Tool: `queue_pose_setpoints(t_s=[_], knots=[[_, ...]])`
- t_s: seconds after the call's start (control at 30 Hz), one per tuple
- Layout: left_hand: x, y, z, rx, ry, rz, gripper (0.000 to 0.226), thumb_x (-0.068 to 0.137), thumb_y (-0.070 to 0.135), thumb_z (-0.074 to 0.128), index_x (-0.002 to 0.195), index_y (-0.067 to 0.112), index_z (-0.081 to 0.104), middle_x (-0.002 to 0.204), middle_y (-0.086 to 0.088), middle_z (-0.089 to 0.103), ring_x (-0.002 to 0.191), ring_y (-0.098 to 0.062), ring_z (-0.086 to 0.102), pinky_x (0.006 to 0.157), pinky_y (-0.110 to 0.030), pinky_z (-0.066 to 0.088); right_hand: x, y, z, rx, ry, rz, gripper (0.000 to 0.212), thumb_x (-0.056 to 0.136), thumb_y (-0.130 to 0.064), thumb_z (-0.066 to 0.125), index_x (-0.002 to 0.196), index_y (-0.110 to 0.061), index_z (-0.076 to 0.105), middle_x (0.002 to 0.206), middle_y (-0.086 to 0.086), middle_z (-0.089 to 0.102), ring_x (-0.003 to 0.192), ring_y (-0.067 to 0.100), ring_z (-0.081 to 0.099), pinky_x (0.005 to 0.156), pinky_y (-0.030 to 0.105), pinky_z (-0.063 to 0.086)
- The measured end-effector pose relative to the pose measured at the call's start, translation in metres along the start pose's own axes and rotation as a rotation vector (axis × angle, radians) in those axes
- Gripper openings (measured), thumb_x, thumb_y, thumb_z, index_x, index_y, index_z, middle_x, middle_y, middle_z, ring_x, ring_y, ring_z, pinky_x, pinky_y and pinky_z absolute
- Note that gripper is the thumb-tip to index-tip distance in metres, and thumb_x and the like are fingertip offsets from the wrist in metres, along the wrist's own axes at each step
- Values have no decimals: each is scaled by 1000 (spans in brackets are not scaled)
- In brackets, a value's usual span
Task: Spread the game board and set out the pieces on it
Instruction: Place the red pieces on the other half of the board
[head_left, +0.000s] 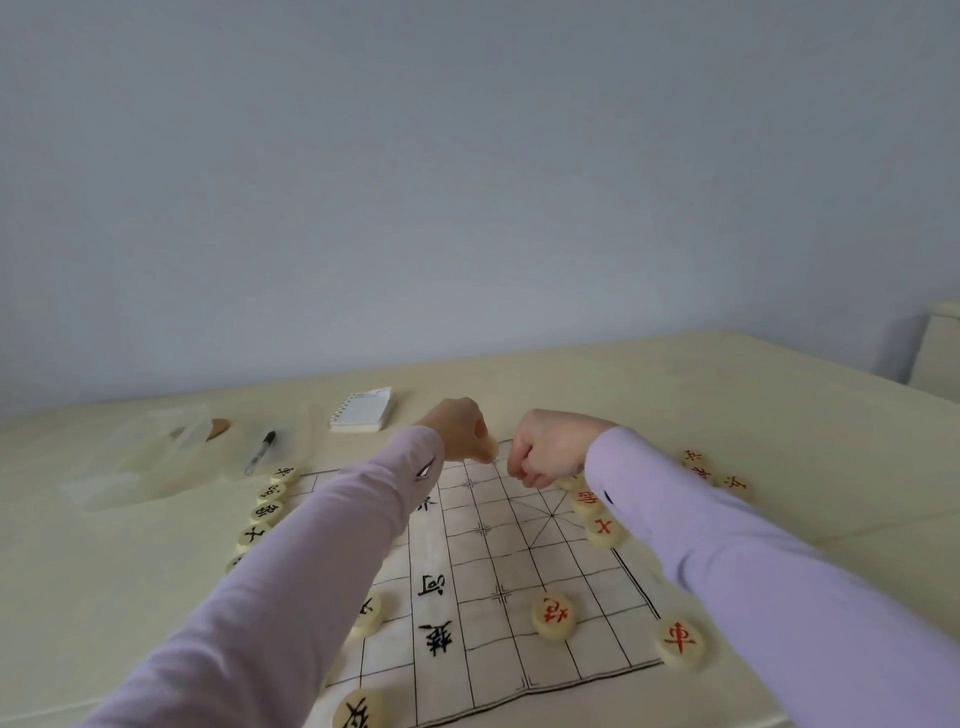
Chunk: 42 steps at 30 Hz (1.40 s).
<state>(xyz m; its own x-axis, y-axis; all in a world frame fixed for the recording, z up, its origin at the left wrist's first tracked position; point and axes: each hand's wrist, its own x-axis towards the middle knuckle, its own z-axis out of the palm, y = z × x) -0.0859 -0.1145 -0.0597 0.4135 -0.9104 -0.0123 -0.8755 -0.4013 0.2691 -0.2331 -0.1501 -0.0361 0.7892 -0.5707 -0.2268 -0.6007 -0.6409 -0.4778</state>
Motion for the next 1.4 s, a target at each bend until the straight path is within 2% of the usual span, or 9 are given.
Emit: queue_pose_setpoints(t_s=[0.1,0.37,0.47,0.63,0.73,0.83,1.17,1.3,1.4], knots=[[10,1,6,10,-8,20,22,80,25,69,92,7,69,81,-5,63,77,-22,56,78,-33,50,5,5,1,14,-24,12,34,93,3,39,114,2,66,116,18,66,108,24,65,97,31,50],[15,0,11,44,-52,-8,49,76,29,77,119,11,62,115,-5,66,106,-22,60,93,-33,48,13,17,5,56,8,-15,35,91,6,38,111,-1,66,112,17,67,106,25,66,98,38,50],[9,1,4,12,20,-7,54,82,30,71,130,11,54,121,-3,63,113,-20,57,95,-29,44,9,29,-4,148,143,-26,37,90,5,39,114,-5,65,106,16,68,101,28,67,94,39,52],[-7,34,-9,-180,266,98,38,92,21,58,128,11,55,118,-6,63,109,-22,57,94,-28,43,-16,65,-30,316,444,45,37,89,3,41,119,-6,61,101,12,65,88,26,67,87,36,55],[-15,63,-4,-181,194,214,34,93,21,56,125,13,58,116,-5,64,107,-20,58,94,-27,44,-29,91,-41,328,544,123,36,86,-2,52,120,-9,62,99,12,68,91,27,67,91,40,53],[-16,85,7,-85,81,306,32,91,22,58,121,14,62,115,-3,65,108,-19,59,97,-27,44,-45,111,-49,271,584,194,32,83,-9,65,114,-14,66,112,12,66,98,26,63,94,34,49],[-15,130,29,-43,-170,415,31,83,10,66,113,18,67,106,0,66,94,-14,60,87,-26,49,-70,142,-48,133,469,334,33,83,-8,67,116,-13,67,119,7,64,113,24,57,98,29,42],[-13,139,30,20,-191,386,28,82,7,67,109,15,68,109,-2,67,85,-13,56,68,-19,45,-70,151,-45,109,444,362,34,86,-2,59,119,-7,65,122,12,63,116,27,57,97,30,44],[-14,141,29,15,-162,376,24,83,4,64,105,14,69,98,0,67,72,-8,53,49,-11,35,-69,156,-42,116,428,371,36,86,-1,58,120,-10,64,122,9,62,115,25,57,92,28,44]])
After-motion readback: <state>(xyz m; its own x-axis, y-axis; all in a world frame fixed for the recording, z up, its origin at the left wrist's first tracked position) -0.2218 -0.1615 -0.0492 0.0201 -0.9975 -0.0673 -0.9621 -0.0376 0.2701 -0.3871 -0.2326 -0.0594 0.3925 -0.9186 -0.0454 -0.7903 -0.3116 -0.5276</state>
